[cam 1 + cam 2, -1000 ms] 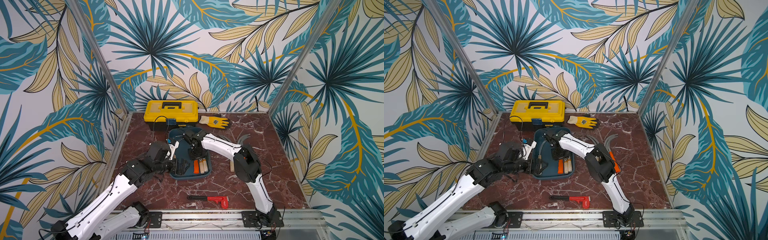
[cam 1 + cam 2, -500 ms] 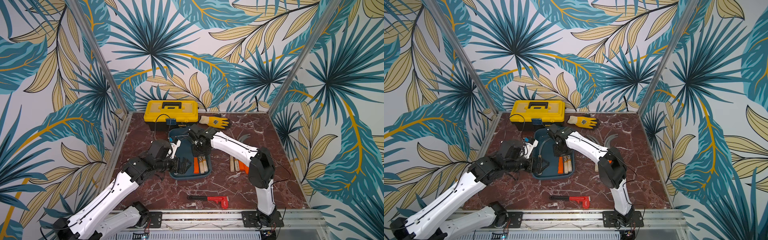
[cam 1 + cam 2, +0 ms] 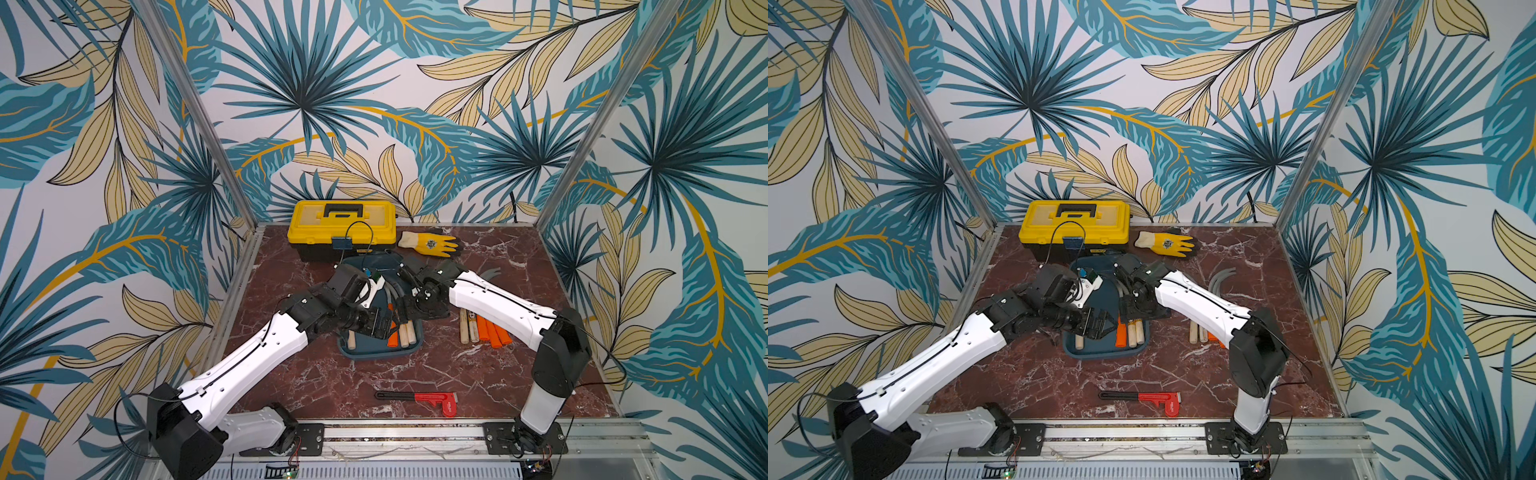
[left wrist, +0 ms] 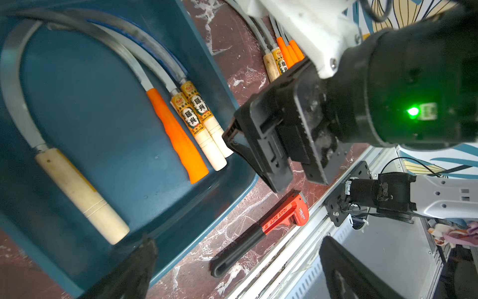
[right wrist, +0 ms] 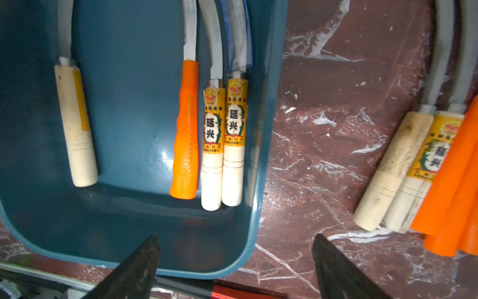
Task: Put small sickles into storage boxes
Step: Place the sickle in the storage box, then pick up the sickle at the center of the board.
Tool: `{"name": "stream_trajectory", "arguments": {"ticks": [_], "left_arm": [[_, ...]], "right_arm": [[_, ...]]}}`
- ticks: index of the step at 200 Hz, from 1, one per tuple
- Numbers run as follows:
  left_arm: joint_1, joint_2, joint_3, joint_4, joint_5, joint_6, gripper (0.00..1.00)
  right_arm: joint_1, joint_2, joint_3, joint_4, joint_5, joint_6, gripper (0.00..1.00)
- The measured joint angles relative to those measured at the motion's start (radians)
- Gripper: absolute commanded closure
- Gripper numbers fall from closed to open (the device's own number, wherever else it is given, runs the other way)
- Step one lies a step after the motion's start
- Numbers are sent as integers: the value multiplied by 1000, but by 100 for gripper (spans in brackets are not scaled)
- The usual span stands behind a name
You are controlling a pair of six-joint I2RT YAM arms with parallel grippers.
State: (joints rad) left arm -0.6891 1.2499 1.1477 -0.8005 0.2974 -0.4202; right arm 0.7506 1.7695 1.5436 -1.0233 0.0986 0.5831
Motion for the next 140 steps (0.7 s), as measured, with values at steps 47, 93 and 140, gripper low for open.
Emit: {"name": "stream_trajectory", "arguments": {"ticks": [47, 93, 140], "left_arm": [[-29, 115, 49, 43, 18, 13, 1], [-49, 219, 108, 89, 26, 16, 0], [-70, 325, 166, 117, 11, -2, 1]], "right_arm": [[-50, -105, -95, 0, 6, 11, 0], [-127, -174, -192, 2, 10, 12, 1], [-211, -244, -307, 10, 6, 15, 1]]}}
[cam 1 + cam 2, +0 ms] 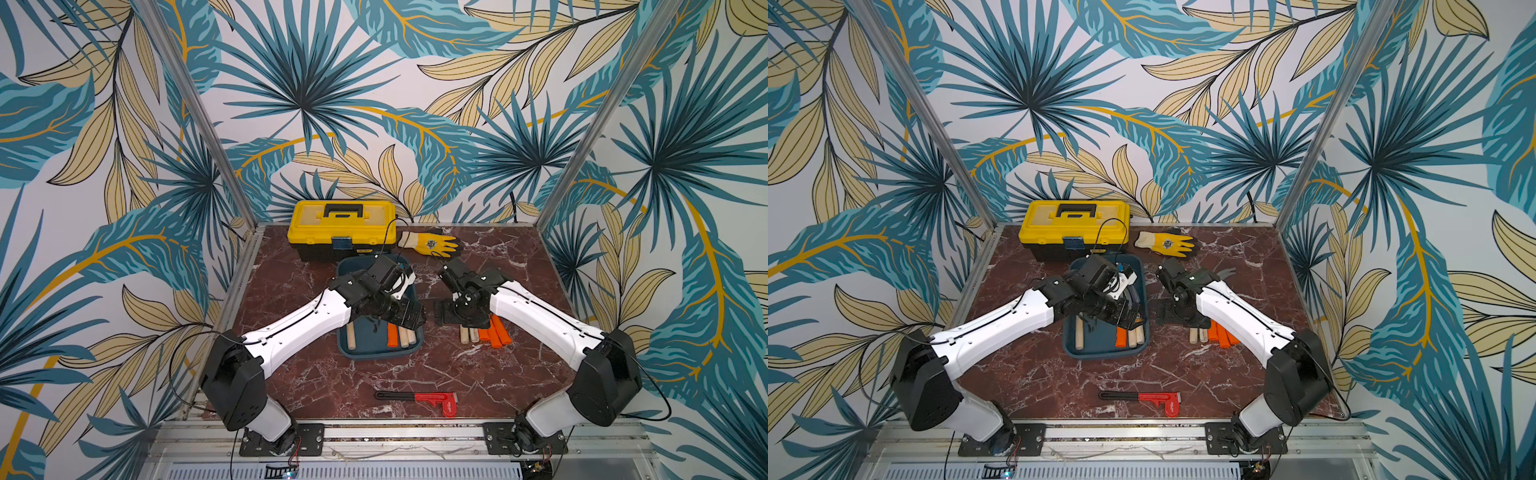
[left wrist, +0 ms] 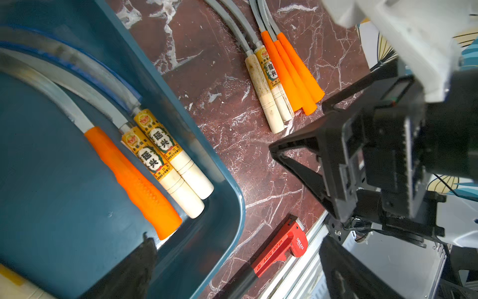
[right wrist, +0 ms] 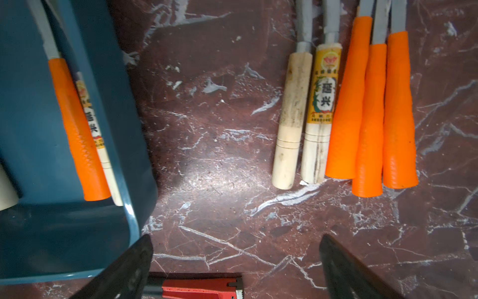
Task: Put small sickles into storage boxes
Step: Pick up the sickle at the center of the board.
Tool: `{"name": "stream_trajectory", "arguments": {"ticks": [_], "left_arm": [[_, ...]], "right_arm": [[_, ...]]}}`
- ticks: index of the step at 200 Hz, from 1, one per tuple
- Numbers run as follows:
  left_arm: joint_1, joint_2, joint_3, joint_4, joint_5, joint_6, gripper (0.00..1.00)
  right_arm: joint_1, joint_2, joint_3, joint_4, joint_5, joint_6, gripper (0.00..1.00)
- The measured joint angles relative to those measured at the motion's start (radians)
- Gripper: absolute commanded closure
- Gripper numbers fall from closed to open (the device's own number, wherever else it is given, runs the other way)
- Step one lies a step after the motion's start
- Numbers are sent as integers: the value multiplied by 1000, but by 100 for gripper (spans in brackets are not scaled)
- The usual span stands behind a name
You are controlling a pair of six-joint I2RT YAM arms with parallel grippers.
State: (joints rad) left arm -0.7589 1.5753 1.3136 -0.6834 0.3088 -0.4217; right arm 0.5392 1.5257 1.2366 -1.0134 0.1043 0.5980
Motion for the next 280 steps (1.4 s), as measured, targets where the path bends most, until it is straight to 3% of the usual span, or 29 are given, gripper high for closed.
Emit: {"name": "stream_trajectory", "arguments": {"ticks": [43, 98, 128, 250, 280], "left_arm": [[-16, 108, 69, 13, -21, -28, 1], [-20, 188, 124, 14, -11, -35, 1], [-20, 200, 131, 15, 3, -32, 0], [-20, 256, 145, 13, 91, 43, 1], [-20, 264, 165, 18, 106, 58, 1]], "right_arm": [[-68, -47, -74, 24, -23, 4, 1], [-100, -25, -115, 74, -38, 0, 29], [-111, 30, -117, 106, -37, -8, 39], [-143, 232, -116, 204, -23, -32, 48], [-149, 259, -116, 222, -24, -41, 56]]}}
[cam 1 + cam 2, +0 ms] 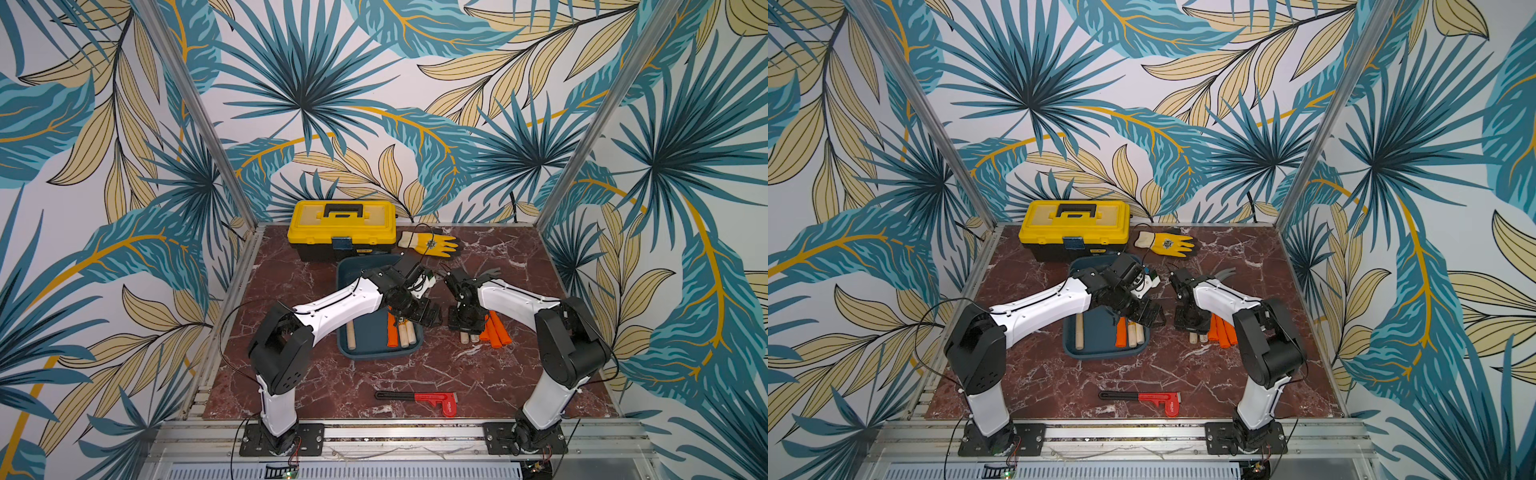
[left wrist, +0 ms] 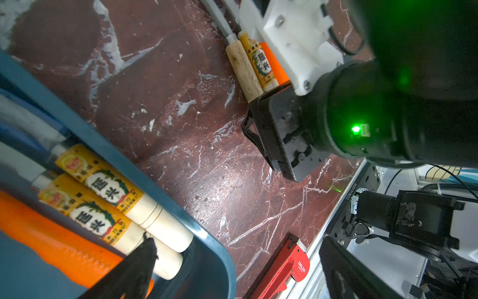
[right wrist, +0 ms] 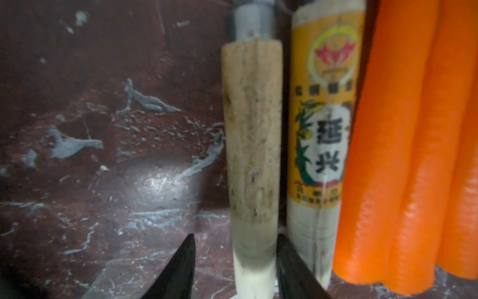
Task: Put small sickles into storage boxes
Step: Pick up the sickle at the center of the board.
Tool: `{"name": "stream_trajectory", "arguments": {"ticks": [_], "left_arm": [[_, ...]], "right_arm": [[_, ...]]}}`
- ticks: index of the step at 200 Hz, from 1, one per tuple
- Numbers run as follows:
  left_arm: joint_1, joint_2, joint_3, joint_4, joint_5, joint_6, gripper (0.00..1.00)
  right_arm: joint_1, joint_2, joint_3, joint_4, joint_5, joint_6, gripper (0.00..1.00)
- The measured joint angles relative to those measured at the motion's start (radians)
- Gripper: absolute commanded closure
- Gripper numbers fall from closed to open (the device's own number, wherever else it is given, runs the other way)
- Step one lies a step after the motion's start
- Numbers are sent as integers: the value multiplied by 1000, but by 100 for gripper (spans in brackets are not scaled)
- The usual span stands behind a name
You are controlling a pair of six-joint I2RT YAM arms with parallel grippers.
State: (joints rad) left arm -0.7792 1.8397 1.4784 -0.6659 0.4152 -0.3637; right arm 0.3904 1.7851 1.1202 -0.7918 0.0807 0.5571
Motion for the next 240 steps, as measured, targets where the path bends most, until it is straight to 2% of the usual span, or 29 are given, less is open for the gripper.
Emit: {"name": "stream_trajectory", "arguments": {"ticks": [56, 97, 134, 194, 240], "left_arm": [[2, 2, 0, 0, 18, 13, 0], [4, 2, 0, 0, 21, 17, 1], [7, 0, 0, 0, 23, 17, 1], [8, -44, -45, -1, 11, 13, 1], [8, -140, -122, 14, -8, -10, 1]], "right_arm": [[-8, 16, -4, 32, -26, -12, 68], [-10, 14, -5, 37, -37, -16, 90], [-10, 11, -5, 35, -37, -15, 99], [-10, -28, -3, 9, -37, -15, 100], [-9, -74, -2, -4, -53, -15, 100]]}}
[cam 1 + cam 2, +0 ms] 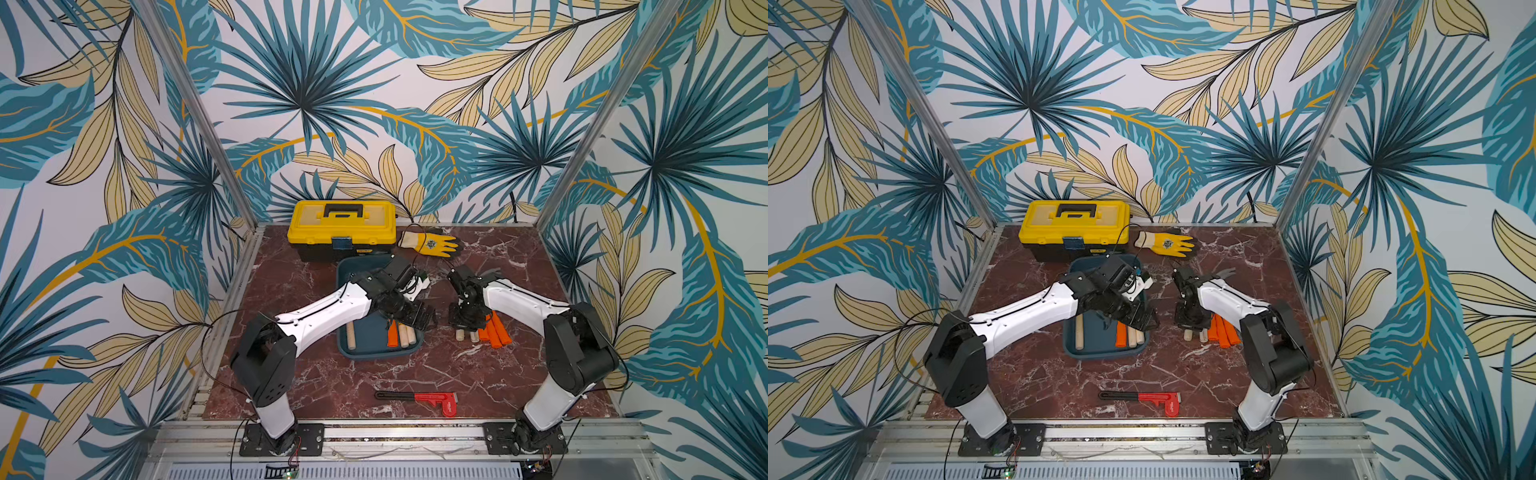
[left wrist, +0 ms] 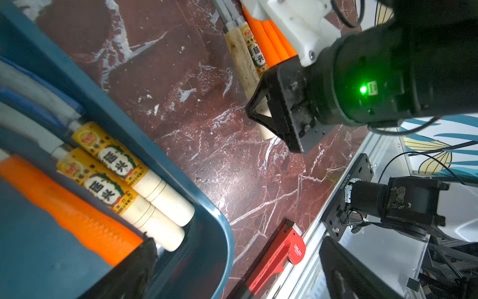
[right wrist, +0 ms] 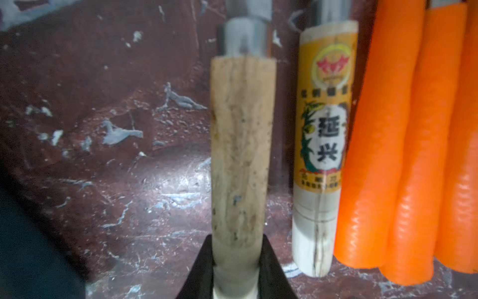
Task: Put small sickles into storage boxes
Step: Pick up the sickle at the center of the board, then place the sickle in the storage box.
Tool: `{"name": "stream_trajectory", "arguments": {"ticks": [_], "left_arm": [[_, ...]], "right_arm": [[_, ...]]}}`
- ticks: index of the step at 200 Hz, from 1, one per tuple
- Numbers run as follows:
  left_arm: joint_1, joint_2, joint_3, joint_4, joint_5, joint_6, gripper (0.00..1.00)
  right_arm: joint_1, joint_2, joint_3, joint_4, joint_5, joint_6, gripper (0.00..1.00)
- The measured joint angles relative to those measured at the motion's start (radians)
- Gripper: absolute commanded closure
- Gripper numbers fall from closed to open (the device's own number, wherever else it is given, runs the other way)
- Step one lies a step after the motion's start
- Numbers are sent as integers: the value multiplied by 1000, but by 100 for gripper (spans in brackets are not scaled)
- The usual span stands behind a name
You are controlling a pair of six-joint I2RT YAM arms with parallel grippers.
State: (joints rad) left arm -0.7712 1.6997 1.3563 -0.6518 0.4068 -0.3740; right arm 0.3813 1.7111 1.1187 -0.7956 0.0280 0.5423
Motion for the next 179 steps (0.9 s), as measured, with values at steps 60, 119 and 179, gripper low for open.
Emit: {"name": "stream_trajectory", "arguments": {"ticks": [60, 119, 179], "left_arm": [[-13, -129, -132, 39, -34, -54, 1], [-24, -280, -273, 60, -85, -108, 1], [-24, -479, -417, 63, -128, -156, 0]], "right_arm": [[42, -58, 4, -27, -5, 11, 100], [122, -113, 21, -59, 1, 42, 100], [211, -154, 44, -96, 26, 86, 100]]}}
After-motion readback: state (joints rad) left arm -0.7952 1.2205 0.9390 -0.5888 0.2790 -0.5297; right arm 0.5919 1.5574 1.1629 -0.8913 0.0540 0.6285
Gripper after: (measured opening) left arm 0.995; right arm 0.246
